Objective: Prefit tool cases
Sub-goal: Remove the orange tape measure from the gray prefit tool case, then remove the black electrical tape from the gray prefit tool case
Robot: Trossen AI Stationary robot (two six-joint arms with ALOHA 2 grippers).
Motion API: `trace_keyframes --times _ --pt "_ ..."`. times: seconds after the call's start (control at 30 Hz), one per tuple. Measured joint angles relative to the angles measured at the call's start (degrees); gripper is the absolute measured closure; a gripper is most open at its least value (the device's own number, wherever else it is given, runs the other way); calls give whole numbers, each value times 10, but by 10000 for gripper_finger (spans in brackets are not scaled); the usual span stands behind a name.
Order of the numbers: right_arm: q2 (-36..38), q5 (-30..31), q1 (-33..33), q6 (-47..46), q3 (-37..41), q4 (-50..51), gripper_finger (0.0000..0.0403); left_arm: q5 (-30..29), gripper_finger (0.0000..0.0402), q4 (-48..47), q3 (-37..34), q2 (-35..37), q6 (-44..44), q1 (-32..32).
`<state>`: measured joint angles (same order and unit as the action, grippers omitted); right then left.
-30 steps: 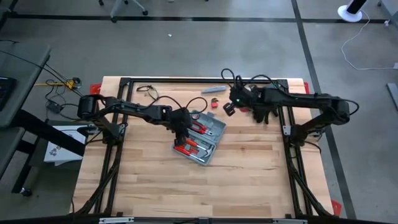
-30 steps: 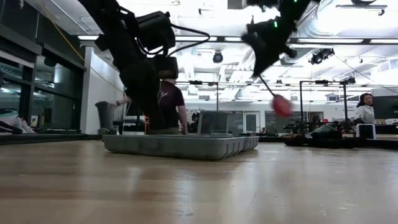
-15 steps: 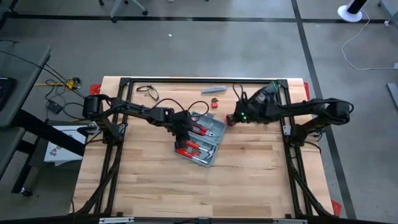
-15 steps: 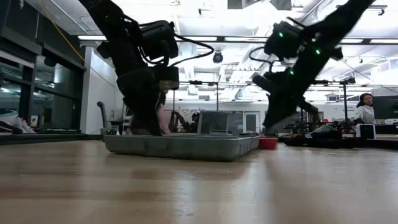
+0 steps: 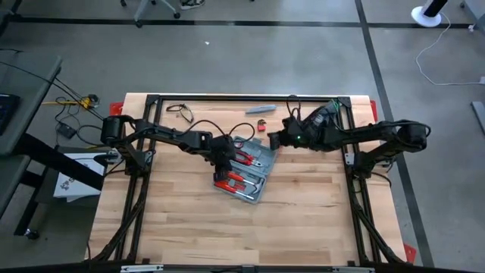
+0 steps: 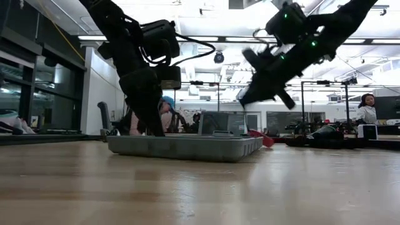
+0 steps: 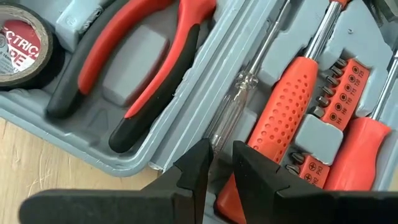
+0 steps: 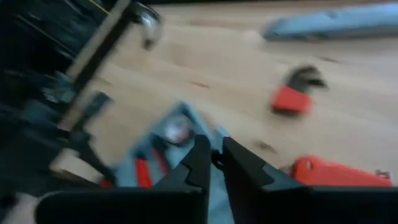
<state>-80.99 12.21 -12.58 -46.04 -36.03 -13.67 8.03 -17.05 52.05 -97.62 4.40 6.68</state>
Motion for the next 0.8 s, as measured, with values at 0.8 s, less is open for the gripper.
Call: trace_keyframes --times 0.8 --pt "0 41 23 -55 -10 104 270 -1 334 2 0 0 -12 0"
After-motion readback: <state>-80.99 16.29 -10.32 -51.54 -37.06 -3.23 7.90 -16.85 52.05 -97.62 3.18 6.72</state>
